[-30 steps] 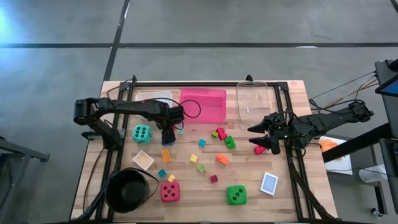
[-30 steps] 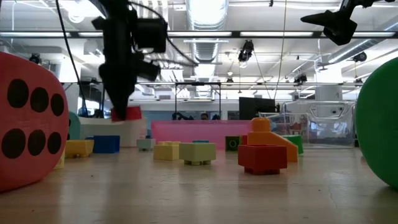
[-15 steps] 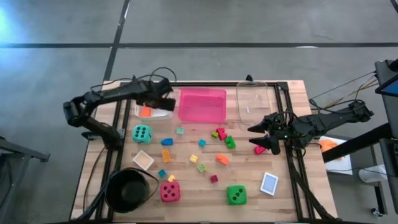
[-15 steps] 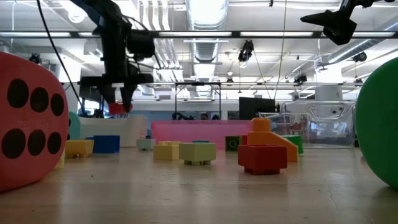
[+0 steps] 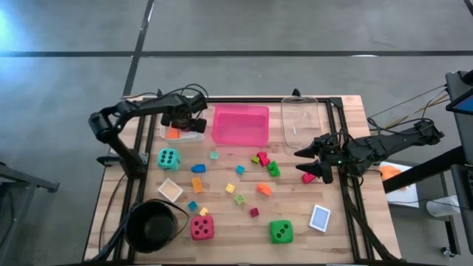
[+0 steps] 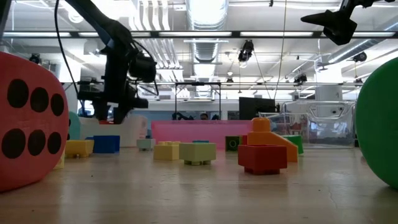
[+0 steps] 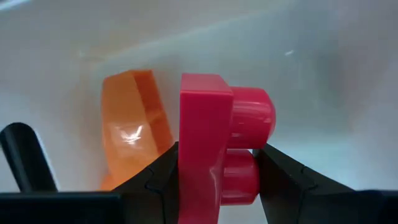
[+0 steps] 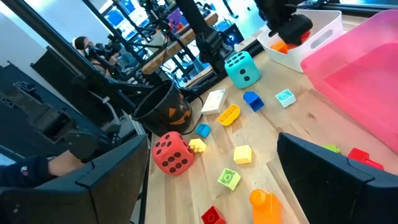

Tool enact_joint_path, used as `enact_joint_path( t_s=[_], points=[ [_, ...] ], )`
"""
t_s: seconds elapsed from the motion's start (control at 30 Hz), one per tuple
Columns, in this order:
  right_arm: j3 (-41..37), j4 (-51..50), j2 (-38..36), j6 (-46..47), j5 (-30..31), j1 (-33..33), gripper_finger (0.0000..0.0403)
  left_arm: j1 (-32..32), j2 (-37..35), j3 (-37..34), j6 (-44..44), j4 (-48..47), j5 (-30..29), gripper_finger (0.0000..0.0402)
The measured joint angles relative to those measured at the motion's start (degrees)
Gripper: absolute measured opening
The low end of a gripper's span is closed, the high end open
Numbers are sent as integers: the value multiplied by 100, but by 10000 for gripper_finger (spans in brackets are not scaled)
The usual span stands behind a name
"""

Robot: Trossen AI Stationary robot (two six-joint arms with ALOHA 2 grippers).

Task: Pick & Place Toys
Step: Put the red game piece into the white bin

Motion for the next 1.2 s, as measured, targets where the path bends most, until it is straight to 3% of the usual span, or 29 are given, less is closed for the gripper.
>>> enact_joint_path(
  t_s=[1.2],
  points=[
    [0, -12, 0, -2, -104, 7, 348, 52, 54, -465, 38, 353, 341, 158]
  ],
)
